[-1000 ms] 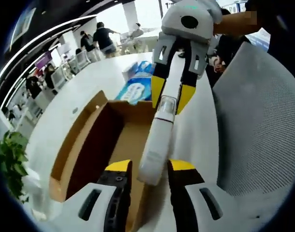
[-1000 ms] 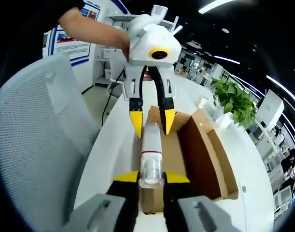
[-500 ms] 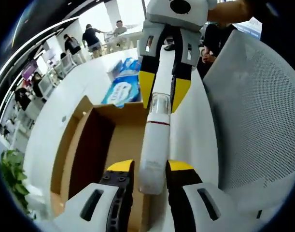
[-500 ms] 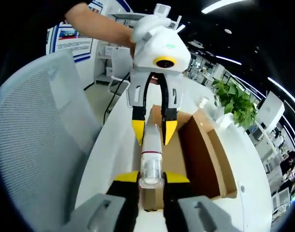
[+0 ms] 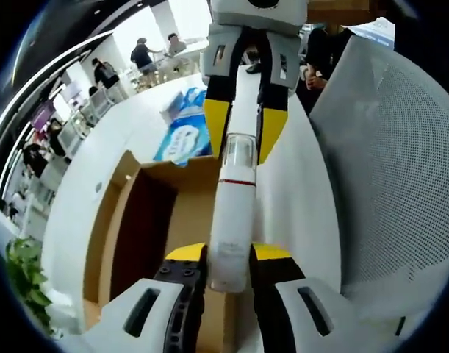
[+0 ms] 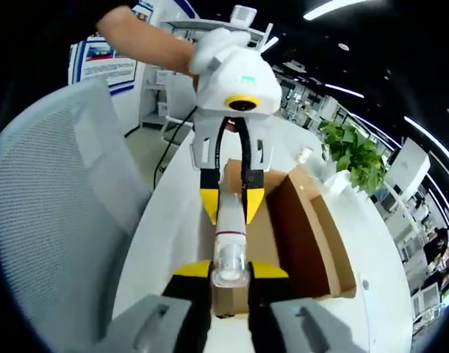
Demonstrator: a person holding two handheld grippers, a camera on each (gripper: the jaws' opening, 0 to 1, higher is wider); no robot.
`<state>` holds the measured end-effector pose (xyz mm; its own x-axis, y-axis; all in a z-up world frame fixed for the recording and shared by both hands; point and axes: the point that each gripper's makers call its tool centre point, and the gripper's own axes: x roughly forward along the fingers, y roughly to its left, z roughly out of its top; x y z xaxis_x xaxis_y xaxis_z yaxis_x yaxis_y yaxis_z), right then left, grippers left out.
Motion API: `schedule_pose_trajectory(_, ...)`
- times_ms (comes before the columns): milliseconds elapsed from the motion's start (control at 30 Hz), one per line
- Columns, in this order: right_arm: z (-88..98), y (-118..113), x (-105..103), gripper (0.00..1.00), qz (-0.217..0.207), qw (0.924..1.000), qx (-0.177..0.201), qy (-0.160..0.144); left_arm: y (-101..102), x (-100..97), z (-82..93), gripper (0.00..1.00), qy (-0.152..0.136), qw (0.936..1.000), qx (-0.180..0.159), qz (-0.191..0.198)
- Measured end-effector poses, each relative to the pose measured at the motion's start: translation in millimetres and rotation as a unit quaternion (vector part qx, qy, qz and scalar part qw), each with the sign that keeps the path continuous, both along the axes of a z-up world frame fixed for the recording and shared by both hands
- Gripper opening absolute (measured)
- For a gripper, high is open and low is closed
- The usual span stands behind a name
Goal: Operate the shoe box by opening the lid, removing the specified soft item, and placing it in the target area until the item is outside and the box remains undamaged.
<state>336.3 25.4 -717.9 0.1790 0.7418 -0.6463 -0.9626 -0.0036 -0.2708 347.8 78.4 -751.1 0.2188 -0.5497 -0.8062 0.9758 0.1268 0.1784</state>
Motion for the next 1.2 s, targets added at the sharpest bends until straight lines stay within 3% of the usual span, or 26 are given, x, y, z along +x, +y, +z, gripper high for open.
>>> schedule_pose_trajectory(133, -0.5, -1.5, -1.3, 0.13, 0.004, 1.0000, -0.004, -0.002, -1.3, -3.0, -5.6, 0.22, -0.002, 1.0000, 0.002, -0.007)
schedule_pose_trajectory(300, 0.5, -2.8, -2.0, 0.13, 0.004, 1.0000, -0.003, -0.002, -2.8, -1.4, -7.7, 0.22, -0.028, 0.9993, 0.007, -0.022)
schedule_pose_trajectory(533, 3.6, -3.9, -6.2, 0.14, 0.028, 0.9992, -0.007, -0.028, -4.8, -4.9, -7.8, 0.21, -0.032, 0.9992, 0.011, -0.019)
schedule_pose_trajectory(767, 7.5, -4.0, -9.1, 0.15, 0.032, 0.9991, 0.014, -0.025, -6.3, -11.4, -5.8, 0.20, -0.025, 0.9996, -0.006, -0.008)
schedule_pose_trajectory(1000, 13.0, -3.4, -5.9, 0.21, 0.017, 0.9989, 0.030, -0.031, -4.0, -8.9, -6.5, 0.20, -0.019, 0.9995, -0.006, 0.024)
schedule_pose_trajectory(1133, 18.1, -8.8, 3.1, 0.24, -0.015, 0.9982, 0.047, -0.033, -1.4, -8.8, -7.2, 0.20, -0.020, 0.9993, -0.007, 0.032)
schedule_pose_trajectory(1200, 22.8, -11.8, 9.1, 0.25, -0.050, 0.9961, 0.071, -0.016, -0.4, -8.0, -6.1, 0.20, -0.025, 0.9990, -0.008, 0.035)
